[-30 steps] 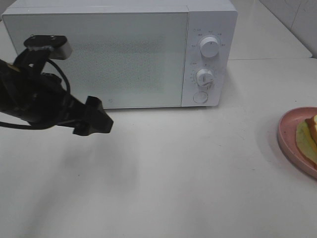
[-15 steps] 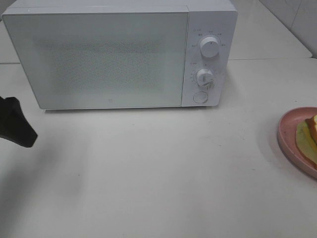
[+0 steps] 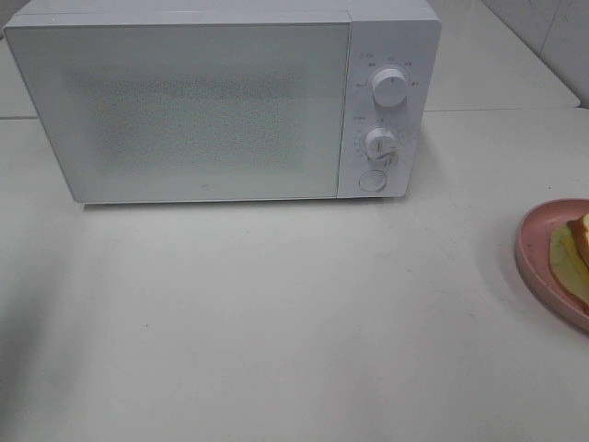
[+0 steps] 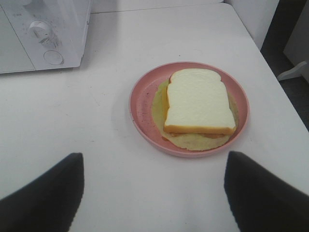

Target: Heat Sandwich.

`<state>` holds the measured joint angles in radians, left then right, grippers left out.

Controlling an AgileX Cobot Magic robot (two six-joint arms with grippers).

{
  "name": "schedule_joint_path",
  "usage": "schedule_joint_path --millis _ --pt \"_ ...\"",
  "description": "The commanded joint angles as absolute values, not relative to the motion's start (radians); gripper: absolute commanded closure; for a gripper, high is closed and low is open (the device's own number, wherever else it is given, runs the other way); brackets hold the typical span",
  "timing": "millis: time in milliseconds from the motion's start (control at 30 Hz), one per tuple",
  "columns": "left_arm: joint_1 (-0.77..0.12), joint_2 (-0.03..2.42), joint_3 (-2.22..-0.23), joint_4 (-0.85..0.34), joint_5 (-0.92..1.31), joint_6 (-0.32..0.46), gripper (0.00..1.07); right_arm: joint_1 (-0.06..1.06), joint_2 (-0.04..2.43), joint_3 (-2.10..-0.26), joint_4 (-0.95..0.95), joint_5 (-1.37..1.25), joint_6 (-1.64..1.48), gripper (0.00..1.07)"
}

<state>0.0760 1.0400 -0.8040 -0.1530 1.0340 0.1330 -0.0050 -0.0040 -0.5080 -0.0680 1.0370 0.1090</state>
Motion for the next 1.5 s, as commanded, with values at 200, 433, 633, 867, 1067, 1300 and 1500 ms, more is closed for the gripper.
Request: schedule_joint_path --millis 200,433,633,867,1067,1300,1500 --pt "0.080 0.779 -0.704 -0.134 0.998 0.124 0.05 -0.013 -0.031 -0.507 -0.068 1.037 0.101 0.31" --pt "0.080 0.536 -0.616 -0.113 1.019 0.126 0.05 -0.013 -0.031 -0.507 -0.068 1.037 0.101 0.31" --pt "0.066 0.332 -0.554 -0.098 1.048 0.118 0.05 -0.013 -0.031 -0.507 -0.068 1.037 0.101 0.31" --pt "0.005 0.173 -0.492 -0.078 1.033 0.107 0.05 -0.013 -0.031 -0.507 -0.068 1.037 0.101 0.31" --pt "-0.003 0.002 -0.495 -0.010 1.030 0.023 0.05 -0.013 -0.031 -0.507 -0.068 1.037 0.101 0.31" --pt "-0.003 -0.032 -0.495 0.000 1.030 0.010 0.05 -0.013 -0.031 -0.507 -0.068 1.037 0.101 0.31" --pt "-0.003 -0.032 -0.495 0.000 1.029 0.010 0.05 -0.013 -0.031 -0.507 -0.068 1.037 0.101 0.31"
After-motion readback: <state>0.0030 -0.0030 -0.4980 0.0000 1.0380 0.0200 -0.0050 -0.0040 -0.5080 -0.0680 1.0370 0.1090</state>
